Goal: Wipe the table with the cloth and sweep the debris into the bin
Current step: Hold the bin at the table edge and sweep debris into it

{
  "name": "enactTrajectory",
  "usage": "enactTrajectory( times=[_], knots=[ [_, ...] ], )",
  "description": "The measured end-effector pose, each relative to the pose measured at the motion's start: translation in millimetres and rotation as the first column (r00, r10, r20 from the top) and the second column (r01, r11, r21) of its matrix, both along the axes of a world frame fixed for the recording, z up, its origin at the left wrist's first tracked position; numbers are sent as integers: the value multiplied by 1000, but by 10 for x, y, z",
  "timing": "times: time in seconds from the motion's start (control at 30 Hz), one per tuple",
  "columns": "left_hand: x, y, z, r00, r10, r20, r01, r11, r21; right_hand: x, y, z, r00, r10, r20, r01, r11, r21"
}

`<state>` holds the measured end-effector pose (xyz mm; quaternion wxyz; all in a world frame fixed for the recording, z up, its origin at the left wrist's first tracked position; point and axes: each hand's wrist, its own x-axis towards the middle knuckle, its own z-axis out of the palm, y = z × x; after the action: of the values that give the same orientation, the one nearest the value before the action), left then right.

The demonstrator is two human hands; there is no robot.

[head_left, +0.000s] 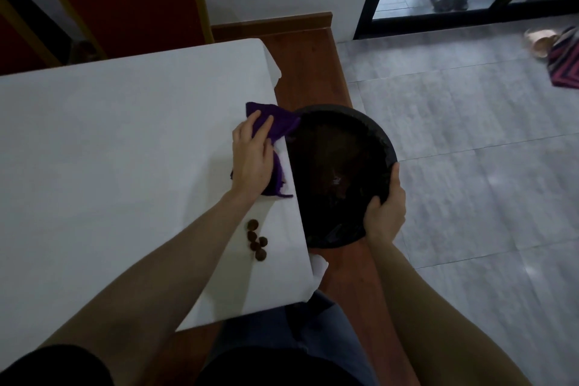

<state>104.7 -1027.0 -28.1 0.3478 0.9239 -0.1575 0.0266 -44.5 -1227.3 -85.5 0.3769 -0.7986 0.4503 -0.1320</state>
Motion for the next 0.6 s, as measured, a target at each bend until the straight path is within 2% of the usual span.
enactTrajectory(
  times=[0.33, 0.6],
  knots=[
    [-732, 1388, -36, 971, 239, -20, -235, 963, 135, -69, -62, -52, 999, 42, -27, -43, 999, -6],
    [-1540, 1448, -283, 945, 318, -79, -298, 933, 201, -522, -108, -178, 995, 102, -11, -102, 993, -58]
  ],
)
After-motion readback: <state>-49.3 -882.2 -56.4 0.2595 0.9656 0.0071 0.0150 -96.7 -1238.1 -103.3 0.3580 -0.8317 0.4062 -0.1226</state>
